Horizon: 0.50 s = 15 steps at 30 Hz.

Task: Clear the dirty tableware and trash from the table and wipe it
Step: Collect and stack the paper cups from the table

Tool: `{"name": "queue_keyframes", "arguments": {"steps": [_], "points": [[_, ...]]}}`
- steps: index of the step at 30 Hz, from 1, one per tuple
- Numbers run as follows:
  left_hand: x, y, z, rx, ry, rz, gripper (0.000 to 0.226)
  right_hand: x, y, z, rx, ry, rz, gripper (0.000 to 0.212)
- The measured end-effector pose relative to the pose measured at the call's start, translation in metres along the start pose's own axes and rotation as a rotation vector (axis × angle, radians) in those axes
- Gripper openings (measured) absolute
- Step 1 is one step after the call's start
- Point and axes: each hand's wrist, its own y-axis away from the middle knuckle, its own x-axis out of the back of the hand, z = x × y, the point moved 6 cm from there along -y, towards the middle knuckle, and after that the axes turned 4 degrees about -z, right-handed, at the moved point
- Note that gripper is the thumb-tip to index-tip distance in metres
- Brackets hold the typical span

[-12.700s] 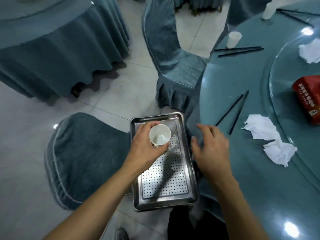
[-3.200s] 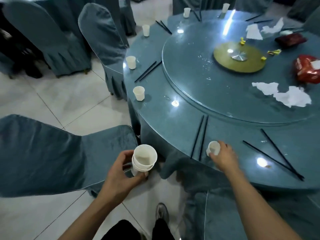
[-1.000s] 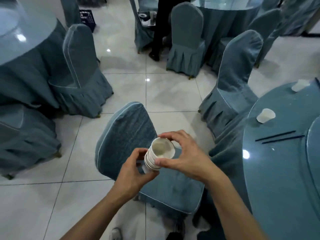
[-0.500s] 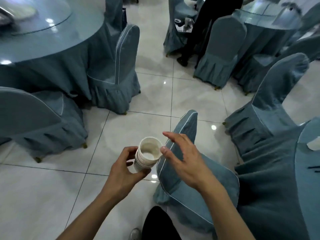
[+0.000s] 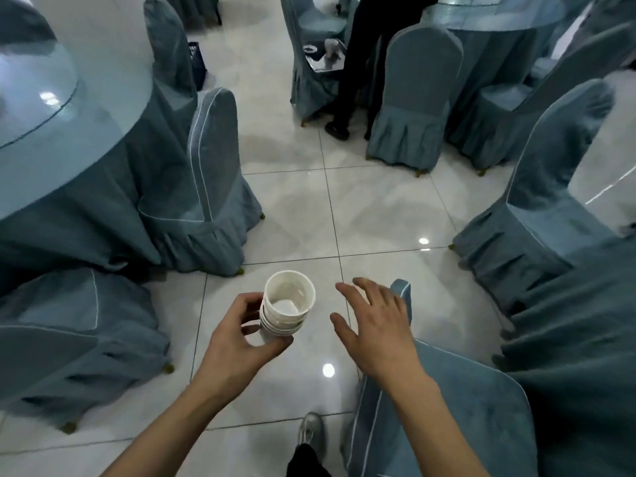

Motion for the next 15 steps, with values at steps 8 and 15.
{"name": "queue_keyframes", "arguments": {"steps": [8,15], "points": [[-0.028,-0.124,0.049,-0.091,-0.018,-0.195,0.062,0.021,-0.062,0.049,-0.315,-0.026,0.124,0.049],[-0.067,-0.248,0.088,-0.194,-0.026,-0.428,0.060,0.036,-0.110,0.095,-0.591,-0.020,0.168,0.050]]}}
